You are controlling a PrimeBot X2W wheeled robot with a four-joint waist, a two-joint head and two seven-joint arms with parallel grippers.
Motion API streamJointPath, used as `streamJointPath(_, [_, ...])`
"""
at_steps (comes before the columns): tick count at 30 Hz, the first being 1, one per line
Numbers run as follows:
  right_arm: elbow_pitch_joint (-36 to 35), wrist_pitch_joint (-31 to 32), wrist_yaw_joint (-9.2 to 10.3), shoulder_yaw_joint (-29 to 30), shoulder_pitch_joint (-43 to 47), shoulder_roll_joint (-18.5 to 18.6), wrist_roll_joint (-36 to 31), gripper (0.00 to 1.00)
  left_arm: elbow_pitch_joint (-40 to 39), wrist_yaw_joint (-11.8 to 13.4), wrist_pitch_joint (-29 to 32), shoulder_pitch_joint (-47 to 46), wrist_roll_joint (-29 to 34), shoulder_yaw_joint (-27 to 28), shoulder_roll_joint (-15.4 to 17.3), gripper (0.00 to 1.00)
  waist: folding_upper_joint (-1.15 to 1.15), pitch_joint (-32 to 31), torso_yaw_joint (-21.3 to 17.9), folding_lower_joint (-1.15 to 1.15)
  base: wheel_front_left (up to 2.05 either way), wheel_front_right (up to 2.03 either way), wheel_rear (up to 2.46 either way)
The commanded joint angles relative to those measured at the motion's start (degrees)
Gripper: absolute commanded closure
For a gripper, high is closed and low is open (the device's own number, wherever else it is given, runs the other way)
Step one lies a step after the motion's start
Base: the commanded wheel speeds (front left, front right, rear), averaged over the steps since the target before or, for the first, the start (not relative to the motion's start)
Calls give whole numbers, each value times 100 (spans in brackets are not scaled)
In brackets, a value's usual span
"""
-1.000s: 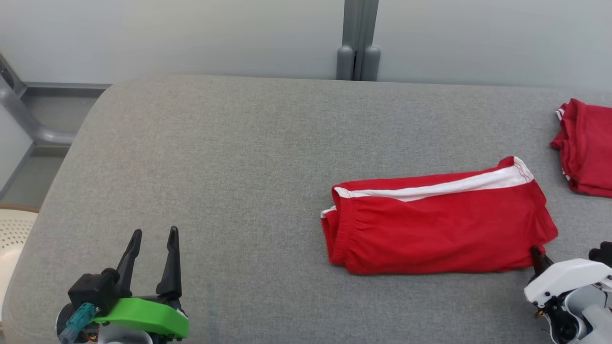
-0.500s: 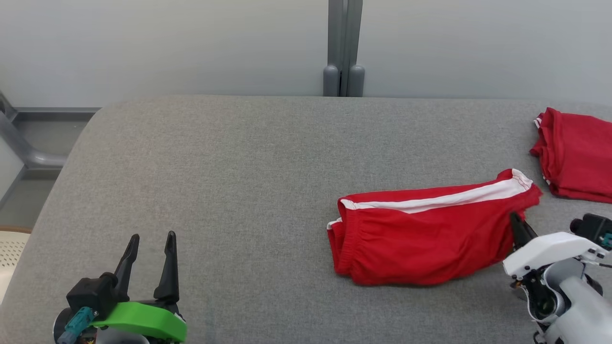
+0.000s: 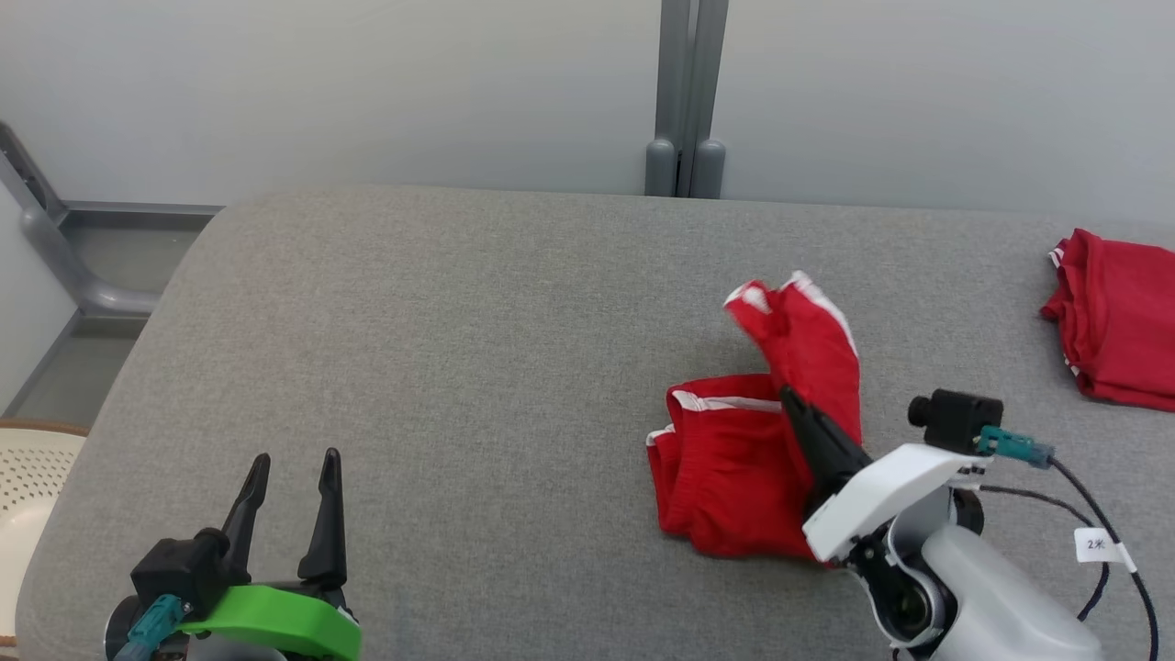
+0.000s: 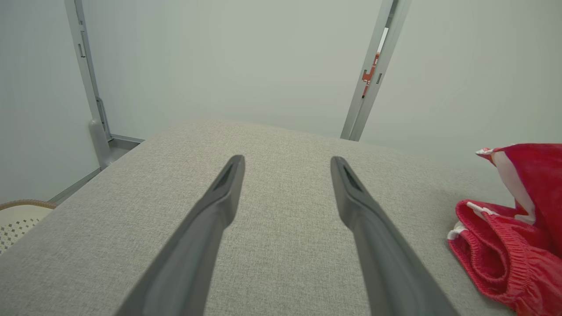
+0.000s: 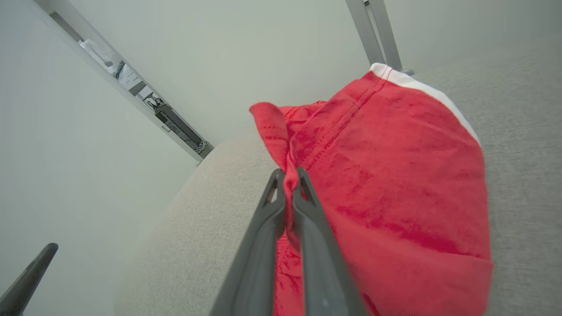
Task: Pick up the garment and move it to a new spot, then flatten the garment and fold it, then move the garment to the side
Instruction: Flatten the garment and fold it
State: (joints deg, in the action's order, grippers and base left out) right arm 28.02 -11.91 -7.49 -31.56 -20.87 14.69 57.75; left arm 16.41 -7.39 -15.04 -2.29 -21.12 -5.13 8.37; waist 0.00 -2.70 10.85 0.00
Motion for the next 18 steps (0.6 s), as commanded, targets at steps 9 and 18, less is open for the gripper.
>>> streamJointPath(9, [-12,327,2,-473,933,-272,-119,100,18,-22,-15,81,-39,-30,-24,0,0,54,193,0,0,0,0])
streamJointPath(18, [-105,-34,2,-359,855,-145,-43,0,50,-22,-15,108,-35,4,25,0,0,51,146,0,0,0,0])
